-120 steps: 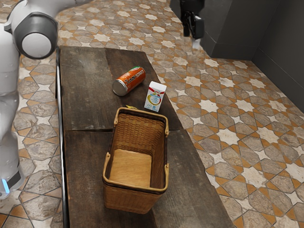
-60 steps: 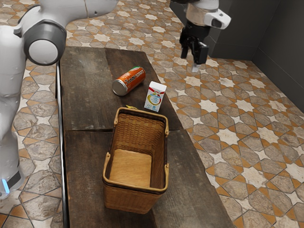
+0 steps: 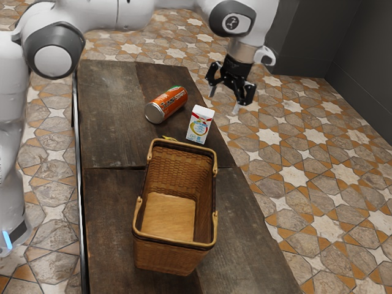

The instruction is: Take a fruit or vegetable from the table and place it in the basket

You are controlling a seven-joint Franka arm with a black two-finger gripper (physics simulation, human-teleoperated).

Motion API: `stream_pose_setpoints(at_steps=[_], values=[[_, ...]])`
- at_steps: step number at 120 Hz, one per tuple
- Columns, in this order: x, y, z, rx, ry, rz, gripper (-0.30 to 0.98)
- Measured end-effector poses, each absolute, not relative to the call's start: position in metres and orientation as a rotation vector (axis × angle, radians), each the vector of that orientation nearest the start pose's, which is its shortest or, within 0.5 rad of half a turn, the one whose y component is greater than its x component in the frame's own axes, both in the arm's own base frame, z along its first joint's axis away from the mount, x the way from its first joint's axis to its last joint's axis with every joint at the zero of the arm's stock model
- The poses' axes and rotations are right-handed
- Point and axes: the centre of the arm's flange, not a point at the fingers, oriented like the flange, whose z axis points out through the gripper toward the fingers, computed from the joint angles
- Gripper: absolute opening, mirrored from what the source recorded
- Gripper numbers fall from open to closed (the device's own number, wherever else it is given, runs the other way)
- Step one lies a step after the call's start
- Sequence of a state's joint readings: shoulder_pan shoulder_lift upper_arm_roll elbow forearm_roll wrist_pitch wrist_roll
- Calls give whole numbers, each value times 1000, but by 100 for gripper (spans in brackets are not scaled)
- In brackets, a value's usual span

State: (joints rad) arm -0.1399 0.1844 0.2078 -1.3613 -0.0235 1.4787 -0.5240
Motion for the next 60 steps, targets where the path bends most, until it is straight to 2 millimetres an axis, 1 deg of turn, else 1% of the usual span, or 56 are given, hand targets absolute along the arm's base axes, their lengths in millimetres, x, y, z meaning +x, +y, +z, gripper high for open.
stream_pose_setpoints(at_steps=[5,9,13,36,45,49,53,60], values=[[588,30,614,-2987,-945,52,69],[576,32,621,-2996,-980,16,69],[568,35,628,-2999,-1016,-21,69],[554,52,627,-2957,-1220,-99,69],[547,55,622,-2927,-1316,-75,69],[544,54,616,-2915,-1354,-54,69],[542,51,610,-2903,-1385,-30,69],[539,43,589,-2880,-1425,24,69]])
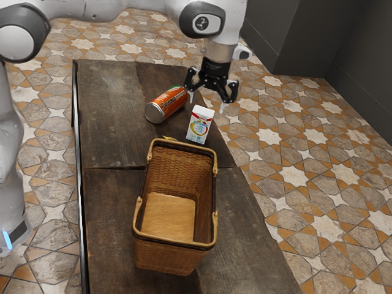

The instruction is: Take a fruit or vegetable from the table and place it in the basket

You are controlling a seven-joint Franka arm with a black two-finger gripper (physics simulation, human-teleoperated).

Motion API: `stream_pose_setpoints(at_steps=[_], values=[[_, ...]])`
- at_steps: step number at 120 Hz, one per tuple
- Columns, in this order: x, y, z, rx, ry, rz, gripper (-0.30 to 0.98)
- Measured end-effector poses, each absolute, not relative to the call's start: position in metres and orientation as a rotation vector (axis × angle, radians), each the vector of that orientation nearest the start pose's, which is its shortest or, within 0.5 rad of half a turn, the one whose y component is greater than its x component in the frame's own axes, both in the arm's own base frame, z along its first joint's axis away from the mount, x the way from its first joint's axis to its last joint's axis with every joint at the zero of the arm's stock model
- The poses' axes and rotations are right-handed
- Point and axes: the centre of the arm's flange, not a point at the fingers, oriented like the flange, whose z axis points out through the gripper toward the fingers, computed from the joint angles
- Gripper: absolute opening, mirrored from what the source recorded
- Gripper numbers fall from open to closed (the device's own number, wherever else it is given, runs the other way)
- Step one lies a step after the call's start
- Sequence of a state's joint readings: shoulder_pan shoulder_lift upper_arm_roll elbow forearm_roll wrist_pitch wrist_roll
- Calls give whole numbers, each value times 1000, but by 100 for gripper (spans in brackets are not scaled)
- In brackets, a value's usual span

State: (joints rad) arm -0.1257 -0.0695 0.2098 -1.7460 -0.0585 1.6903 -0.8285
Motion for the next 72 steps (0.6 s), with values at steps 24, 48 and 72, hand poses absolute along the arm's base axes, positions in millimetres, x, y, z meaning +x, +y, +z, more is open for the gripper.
stream_pose_setpoints(at_steps=[24,48,72], values=[[512,25,564,-2834,-1551,63,69],[493,28,555,-2772,-1683,59,69],[489,29,523,-2684,-1759,105,69]])
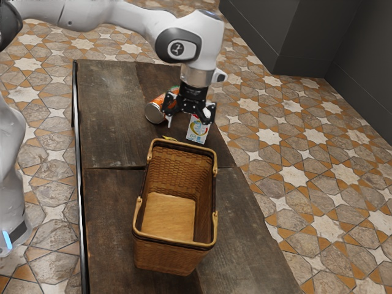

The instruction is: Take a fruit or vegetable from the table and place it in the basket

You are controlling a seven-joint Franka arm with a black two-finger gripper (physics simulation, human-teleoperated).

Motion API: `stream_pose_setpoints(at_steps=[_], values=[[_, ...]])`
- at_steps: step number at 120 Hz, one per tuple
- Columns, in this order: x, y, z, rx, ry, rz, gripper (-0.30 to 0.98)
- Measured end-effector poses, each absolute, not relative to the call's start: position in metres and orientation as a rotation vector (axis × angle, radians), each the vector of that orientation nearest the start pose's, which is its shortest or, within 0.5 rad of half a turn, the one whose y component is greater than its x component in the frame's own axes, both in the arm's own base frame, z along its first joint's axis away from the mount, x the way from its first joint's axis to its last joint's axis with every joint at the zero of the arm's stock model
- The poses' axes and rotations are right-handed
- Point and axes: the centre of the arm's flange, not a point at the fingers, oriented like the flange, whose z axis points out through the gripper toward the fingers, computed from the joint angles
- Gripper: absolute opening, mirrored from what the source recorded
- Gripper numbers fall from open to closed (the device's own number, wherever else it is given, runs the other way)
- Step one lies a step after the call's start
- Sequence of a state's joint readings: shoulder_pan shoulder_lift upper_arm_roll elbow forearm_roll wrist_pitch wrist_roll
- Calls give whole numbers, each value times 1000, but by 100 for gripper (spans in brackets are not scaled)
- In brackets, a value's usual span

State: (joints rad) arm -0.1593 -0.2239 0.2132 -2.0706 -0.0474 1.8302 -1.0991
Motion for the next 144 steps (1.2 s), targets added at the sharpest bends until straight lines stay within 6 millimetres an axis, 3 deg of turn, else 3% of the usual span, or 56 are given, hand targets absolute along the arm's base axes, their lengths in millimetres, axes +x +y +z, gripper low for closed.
stream_pose_setpoints(at_steps=[30,89,144], values=[[488,29,486,-2612,-1819,135,69],[483,28,469,-2551,-1890,147,69],[489,37,455,-2546,-1754,41,69]])
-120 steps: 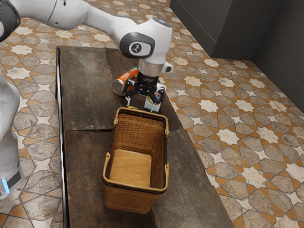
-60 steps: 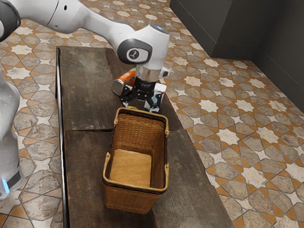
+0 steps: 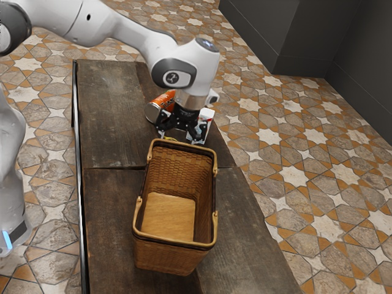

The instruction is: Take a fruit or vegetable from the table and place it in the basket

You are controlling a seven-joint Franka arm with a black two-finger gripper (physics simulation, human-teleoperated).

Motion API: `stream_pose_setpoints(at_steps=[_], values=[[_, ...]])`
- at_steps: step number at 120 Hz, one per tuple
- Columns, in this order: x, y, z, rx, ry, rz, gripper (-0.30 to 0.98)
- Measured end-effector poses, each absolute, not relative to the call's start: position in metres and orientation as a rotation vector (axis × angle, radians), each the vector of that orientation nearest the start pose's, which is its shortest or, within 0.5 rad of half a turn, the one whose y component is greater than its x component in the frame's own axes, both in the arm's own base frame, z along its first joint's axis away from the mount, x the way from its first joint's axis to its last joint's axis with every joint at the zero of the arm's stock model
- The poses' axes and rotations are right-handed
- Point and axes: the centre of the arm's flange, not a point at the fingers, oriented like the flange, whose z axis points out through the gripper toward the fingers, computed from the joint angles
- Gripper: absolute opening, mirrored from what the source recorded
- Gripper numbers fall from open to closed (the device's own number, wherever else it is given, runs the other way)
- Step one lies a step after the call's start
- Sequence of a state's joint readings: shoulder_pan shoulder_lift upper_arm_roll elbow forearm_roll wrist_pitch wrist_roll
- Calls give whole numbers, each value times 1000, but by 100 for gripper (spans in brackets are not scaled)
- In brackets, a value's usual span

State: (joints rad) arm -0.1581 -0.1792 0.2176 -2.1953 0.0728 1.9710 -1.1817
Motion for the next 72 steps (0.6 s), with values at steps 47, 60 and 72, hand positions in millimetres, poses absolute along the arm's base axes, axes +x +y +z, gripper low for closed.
stream_pose_setpoints(at_steps=[47,60,72], values=[[490,46,438,-2551,-1720,56,69],[486,53,433,-2547,-1730,64,69],[484,52,428,-2554,-1722,65,69]])
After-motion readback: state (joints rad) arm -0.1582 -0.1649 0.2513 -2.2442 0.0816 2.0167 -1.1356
